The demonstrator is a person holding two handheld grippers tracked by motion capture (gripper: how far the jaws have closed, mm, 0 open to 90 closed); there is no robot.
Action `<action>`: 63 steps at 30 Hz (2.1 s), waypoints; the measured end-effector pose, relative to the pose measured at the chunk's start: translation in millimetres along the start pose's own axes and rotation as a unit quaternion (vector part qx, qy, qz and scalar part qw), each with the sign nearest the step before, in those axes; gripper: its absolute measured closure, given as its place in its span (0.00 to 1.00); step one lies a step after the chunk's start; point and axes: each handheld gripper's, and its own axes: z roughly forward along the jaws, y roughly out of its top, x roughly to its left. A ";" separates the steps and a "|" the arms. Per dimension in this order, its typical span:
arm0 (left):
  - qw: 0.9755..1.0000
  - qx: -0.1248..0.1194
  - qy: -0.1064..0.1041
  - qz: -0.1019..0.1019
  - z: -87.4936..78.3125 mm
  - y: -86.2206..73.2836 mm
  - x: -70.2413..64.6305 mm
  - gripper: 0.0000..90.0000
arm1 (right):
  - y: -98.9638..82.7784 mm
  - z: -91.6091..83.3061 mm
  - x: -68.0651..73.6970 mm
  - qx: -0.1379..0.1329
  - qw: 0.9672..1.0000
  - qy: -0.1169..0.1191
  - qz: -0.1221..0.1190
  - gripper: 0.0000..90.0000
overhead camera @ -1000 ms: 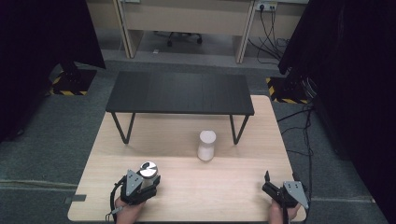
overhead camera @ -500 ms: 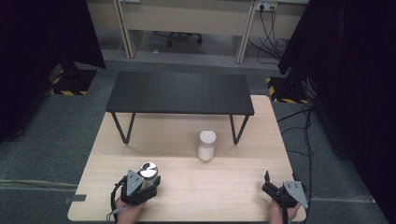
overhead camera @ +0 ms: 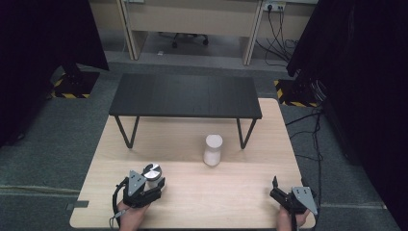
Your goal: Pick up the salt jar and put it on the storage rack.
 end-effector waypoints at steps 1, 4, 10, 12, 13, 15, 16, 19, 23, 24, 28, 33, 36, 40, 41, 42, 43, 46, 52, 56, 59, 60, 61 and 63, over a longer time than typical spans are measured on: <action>1.000 -0.001 -0.005 -0.002 -0.2 1.4 1.7 0.35 | -0.3 -0.1 -0.2 -0.001 1.000 0.000 0.001 0.00; 1.000 -0.002 -0.007 -0.002 -0.8 4.4 2.4 0.35 | -1.8 -1.0 -0.4 -0.006 1.000 -0.003 0.009 0.00; 1.000 -0.006 0.009 0.006 -3.8 17.0 -1.0 0.35 | -2.6 -1.5 -0.8 -0.008 1.000 -0.003 0.010 0.00; 1.000 -0.009 0.016 0.005 -5.7 22.4 -1.1 0.35 | -2.7 -1.6 -0.9 -0.009 1.000 -0.003 0.010 0.00; 1.000 -0.011 0.021 0.002 -7.6 28.6 -0.7 0.35 | -3.0 -1.8 -1.0 -0.009 1.000 -0.003 0.011 0.00; 1.000 -0.008 0.028 0.001 -8.9 36.2 -1.3 0.35 | -2.8 -1.7 -0.8 -0.009 1.000 -0.003 0.010 0.00; 0.999 -0.007 0.032 0.001 -9.5 39.5 -1.8 0.35 | -2.7 -1.5 -0.8 -0.008 1.000 -0.002 0.009 0.00; 0.999 -0.008 0.039 -0.001 -10.8 47.2 -1.6 0.35 | -2.4 -1.4 -0.6 -0.007 1.000 -0.002 0.006 0.00; 0.999 -0.012 0.047 0.003 -12.6 56.8 -2.1 0.35 | -3.0 -1.8 -0.5 -0.009 1.000 -0.004 0.009 0.00; 0.999 -0.012 0.047 0.003 -12.6 56.8 -2.1 0.35 | -3.1 -1.8 -0.5 -0.010 1.000 -0.004 0.009 0.00; 0.998 -0.021 0.054 -0.002 -15.4 67.4 -2.2 0.35 | -2.8 -1.5 -0.4 -0.009 1.000 -0.003 0.006 0.00; 0.997 -0.026 0.067 -0.013 -18.5 77.7 -3.8 0.35 | -2.7 -1.5 -0.6 -0.008 1.000 -0.002 0.007 0.00; 0.997 -0.030 0.071 -0.016 -19.8 81.8 -3.6 0.35 | -2.6 -1.5 -0.7 -0.008 1.000 -0.002 0.007 0.00; 0.996 -0.038 0.080 -0.018 -23.5 91.1 -2.3 0.35 | -2.6 -1.4 -0.8 -0.008 1.000 -0.001 0.006 0.00; 0.996 -0.038 0.080 -0.018 -23.5 91.1 -2.3 0.35 | -2.5 -1.4 -1.0 -0.008 1.000 -0.001 0.006 0.00; 0.996 -0.042 0.083 -0.017 -25.3 94.4 -1.7 0.35 | -2.3 -1.4 -1.0 -0.007 1.000 -0.001 0.006 0.00; 0.995 -0.044 0.084 -0.017 -26.1 95.9 -1.5 0.35 | -2.6 -1.4 -1.1 -0.008 1.000 0.000 0.006 0.00; 0.995 -0.048 0.087 -0.018 -28.1 101.0 -0.8 0.35 | -2.7 -1.5 -1.1 -0.008 1.000 -0.001 0.007 0.00; 0.994 -0.049 0.093 -0.016 -28.3 110.7 -1.0 0.35 | -2.8 -1.6 -1.1 -0.009 1.000 0.000 0.007 0.00; 0.994 -0.053 0.095 -0.013 -26.9 117.7 -0.5 0.35 | -2.9 -1.6 -1.1 -0.009 1.000 0.000 0.006 0.00; 0.994 -0.056 0.097 -0.011 -23.7 125.5 -0.2 0.35 | -2.5 -1.4 -0.9 -0.008 1.000 0.001 0.004 0.00; 0.994 -0.056 0.097 -0.011 -23.7 125.5 -0.2 0.35 | -2.5 -1.4 -0.9 -0.008 1.000 0.001 0.004 0.00; 0.994 -0.055 0.097 -0.010 -23.2 127.8 0.2 0.35 | -2.7 -1.5 -0.8 -0.008 1.000 0.000 0.004 0.00; 0.994 -0.057 0.098 -0.012 -22.2 131.7 1.4 0.35 | -3.0 -1.7 -0.8 -0.009 1.000 -0.001 0.006 0.00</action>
